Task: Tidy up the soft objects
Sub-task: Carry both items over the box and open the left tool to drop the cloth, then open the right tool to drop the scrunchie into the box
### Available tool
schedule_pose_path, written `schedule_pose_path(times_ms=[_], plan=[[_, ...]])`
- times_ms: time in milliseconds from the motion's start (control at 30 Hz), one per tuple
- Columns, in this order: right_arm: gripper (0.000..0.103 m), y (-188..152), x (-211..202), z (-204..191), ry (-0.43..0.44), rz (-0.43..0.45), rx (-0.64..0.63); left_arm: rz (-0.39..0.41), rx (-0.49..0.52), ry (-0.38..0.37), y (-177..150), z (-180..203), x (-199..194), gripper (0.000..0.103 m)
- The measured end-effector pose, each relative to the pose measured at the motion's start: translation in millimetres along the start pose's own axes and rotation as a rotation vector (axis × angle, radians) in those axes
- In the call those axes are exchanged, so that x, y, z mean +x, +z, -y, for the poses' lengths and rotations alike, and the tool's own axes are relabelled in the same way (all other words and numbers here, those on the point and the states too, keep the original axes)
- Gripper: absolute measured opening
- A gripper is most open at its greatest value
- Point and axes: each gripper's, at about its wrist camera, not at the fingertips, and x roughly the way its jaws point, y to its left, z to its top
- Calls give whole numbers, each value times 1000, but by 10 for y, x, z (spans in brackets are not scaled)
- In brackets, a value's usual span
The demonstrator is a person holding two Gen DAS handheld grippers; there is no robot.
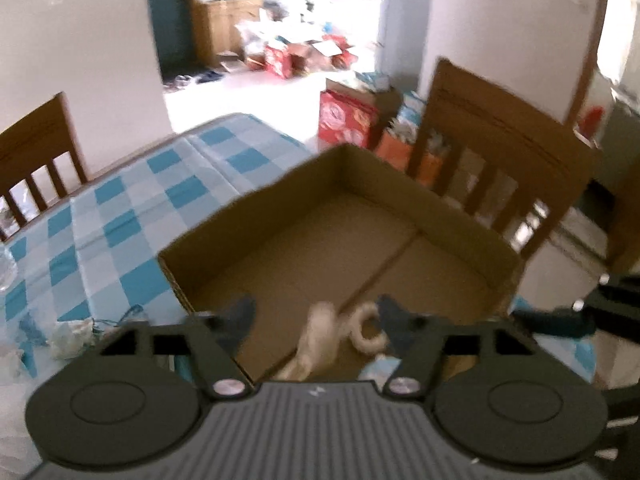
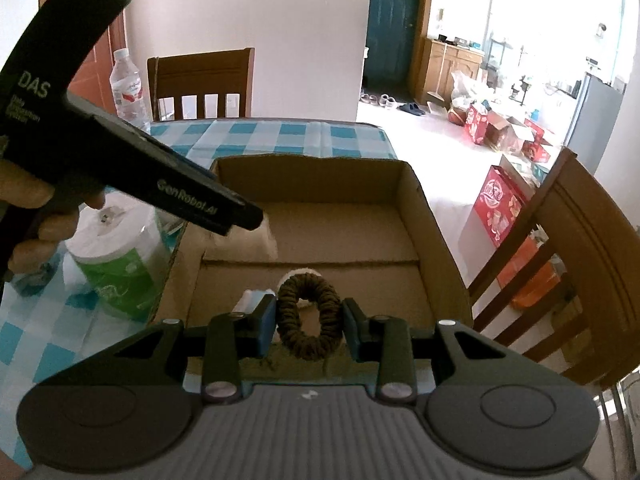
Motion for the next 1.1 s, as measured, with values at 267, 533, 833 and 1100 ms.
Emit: schedule_pose_path(times_ms=[267, 533, 833, 1100], plan=[[40, 125, 244, 112, -6, -19, 0, 60, -74, 18, -41, -90, -227, 92], [67, 261, 568, 290, -52, -31, 50, 20, -49, -37, -367, 42, -480, 94], [103, 318, 493, 346, -50, -5, 196, -19, -39, -49, -729, 121, -609, 94], [103, 207, 309, -8, -30, -16, 150, -40, -29, -54, -993, 29, -741, 94]])
